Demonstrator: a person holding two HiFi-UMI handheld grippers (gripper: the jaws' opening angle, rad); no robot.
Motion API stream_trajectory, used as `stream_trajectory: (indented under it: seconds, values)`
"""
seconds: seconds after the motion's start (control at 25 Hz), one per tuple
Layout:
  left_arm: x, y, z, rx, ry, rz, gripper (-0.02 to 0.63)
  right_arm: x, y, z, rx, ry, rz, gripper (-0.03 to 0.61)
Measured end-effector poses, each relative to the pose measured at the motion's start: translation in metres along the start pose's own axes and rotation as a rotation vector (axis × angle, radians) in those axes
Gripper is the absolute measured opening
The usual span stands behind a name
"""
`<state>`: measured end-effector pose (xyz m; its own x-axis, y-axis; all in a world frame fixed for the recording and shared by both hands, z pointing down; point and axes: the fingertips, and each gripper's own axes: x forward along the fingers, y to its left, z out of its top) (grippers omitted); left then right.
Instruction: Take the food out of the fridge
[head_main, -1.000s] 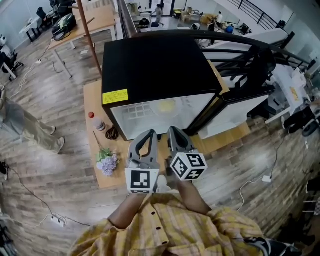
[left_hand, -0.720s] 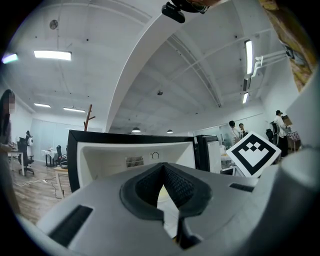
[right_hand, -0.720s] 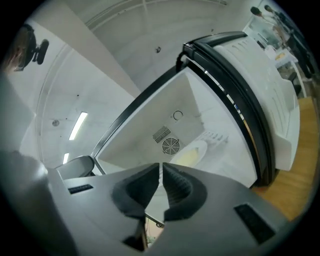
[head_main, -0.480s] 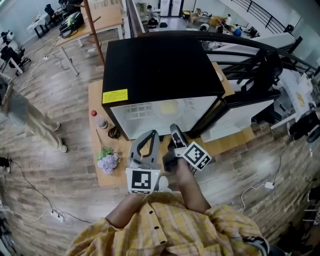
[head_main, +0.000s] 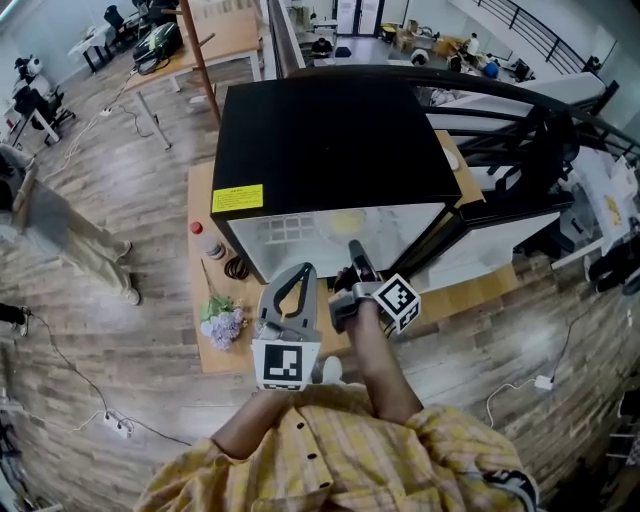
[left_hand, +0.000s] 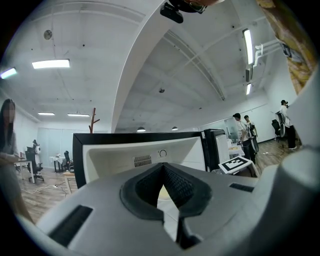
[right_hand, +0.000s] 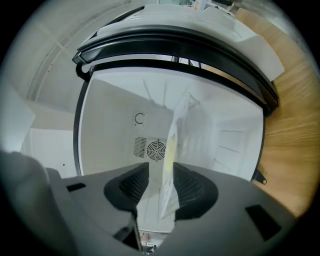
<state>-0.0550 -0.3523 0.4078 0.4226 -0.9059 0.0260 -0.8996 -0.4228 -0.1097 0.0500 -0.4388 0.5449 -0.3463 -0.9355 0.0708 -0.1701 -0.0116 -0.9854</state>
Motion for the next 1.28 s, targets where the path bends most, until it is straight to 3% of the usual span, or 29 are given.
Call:
stream_trajectory:
  seconds: [0.44, 0.6, 0.88, 1.28]
  values:
    - [0.008, 0.005, -0.004, -0.001, -0.001, 0.022, 0.008, 0.03, -0.037, 0.005, 0.151, 0.023, -0.048, 0.139]
    - [0.006, 0.003, -0.002, -0.004, 0.0, 0.021, 0.008, 0.034, -0.037, 0.007, 0.146, 0.024, -0.059, 0.128]
    - [0.006, -0.001, 0.002, -0.019, -0.009, 0.01, 0.008, 0.027, -0.036, 0.008, 0.166, 0.04, -0.065, 0.02]
    - [-0.002, -0.01, 0.005, -0.051, -0.025, -0.002, 0.008, -0.01, -0.022, 0.006, 0.15, 0.042, -0.058, 0.017]
